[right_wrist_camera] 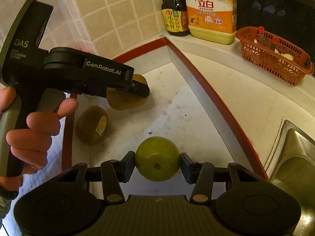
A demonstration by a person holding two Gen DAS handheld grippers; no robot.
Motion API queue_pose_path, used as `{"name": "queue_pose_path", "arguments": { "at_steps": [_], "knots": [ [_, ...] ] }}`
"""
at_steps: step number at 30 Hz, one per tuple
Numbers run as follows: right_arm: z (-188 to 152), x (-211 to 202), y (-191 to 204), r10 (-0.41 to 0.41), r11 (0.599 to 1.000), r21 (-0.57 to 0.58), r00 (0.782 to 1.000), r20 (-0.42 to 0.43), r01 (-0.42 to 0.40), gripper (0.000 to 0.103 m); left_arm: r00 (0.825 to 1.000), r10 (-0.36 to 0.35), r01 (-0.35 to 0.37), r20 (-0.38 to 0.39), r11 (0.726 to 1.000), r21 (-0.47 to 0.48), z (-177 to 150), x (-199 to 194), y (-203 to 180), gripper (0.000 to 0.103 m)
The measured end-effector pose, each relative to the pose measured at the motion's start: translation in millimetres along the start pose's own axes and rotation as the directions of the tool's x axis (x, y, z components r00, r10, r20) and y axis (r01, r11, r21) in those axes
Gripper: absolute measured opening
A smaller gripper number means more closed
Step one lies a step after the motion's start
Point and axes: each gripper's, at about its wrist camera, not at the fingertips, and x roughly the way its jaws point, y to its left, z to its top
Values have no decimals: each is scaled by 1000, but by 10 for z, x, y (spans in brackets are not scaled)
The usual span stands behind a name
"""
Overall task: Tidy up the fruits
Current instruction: 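Carry the kiwi into the white box with the left tool, then release the kiwi in the box while the right tool releases the green apple there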
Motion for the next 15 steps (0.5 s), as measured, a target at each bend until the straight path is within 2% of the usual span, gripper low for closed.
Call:
{"name": "queue_pose_path", "arguments": {
  "at_steps": [8,15],
  "knots": [
    [-28,85,27,-14,1000,-2,999,-33,13,51,1000,-20,20,-21,1000,-4,-39,100,4,75],
    [-38,118,48,-20,1000,-14,999,-49,20,52,1000,-10,10,-12,1000,4,-29,145,-28,76]
  ]
}}
